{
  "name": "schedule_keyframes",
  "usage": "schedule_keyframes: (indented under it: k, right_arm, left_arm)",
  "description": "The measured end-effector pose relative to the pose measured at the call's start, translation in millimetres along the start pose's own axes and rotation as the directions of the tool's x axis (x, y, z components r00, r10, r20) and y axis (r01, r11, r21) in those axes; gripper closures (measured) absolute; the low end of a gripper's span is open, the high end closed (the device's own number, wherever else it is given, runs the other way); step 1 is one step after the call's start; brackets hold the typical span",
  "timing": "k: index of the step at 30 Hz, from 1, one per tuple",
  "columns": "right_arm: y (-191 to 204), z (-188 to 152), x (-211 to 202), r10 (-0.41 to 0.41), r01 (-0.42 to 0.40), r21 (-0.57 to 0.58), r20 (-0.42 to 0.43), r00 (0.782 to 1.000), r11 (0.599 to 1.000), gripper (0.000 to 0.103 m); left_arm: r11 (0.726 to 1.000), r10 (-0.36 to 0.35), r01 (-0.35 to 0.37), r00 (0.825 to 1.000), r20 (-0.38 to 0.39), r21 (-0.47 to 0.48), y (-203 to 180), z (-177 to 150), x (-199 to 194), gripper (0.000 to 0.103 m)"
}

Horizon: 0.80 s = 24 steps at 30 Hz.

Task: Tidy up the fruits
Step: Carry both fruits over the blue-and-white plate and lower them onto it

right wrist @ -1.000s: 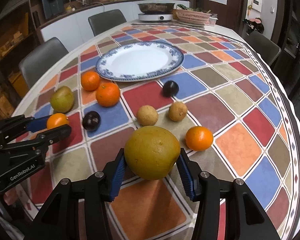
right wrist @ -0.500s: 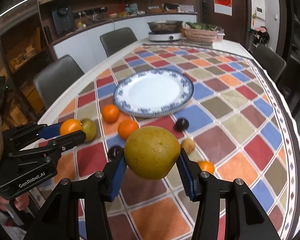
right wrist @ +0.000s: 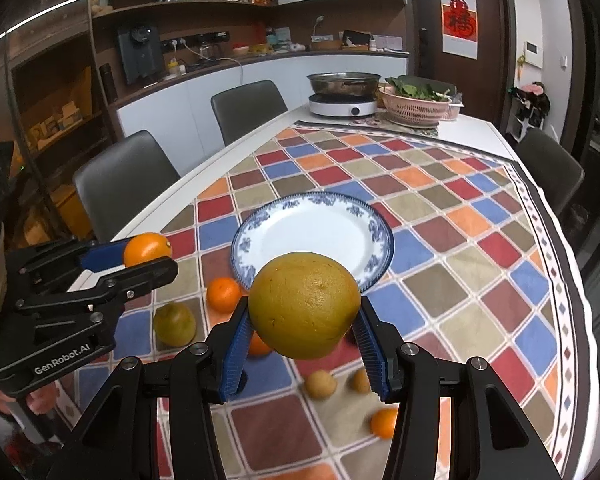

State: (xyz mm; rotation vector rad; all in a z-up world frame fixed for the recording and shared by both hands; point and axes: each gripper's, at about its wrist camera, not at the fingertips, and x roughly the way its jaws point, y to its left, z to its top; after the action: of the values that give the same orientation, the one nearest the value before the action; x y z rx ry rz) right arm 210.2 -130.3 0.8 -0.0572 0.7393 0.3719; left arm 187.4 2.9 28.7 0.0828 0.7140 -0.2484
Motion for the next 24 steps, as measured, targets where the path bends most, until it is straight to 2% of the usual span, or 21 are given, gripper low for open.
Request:
schedule_keyframes:
  k: [9,20,24]
  right_arm:
    - [-11,38,25,0.008,-0.008,-0.017,0.0,1.0,1.0,0.052]
    - [-24,70,76,0.013,-0.014,-0.017,-0.064,0.998,1.0,0.052]
    - [-30,80,97,0.017,-0.019,-0.024,-0.089,0.996,1.0,0.052]
  left_arm:
    - [1.0,-0.009,0.009,1.0,-0.008,0.022,11,31,28,0.069]
    - [0.997,-0.039,0.041,0.999,-0.033,0.058,33,61,73,0.069]
    - [0.997,-0.05,0.054,0.997,-0.064,0.056,41,70,98,0.069]
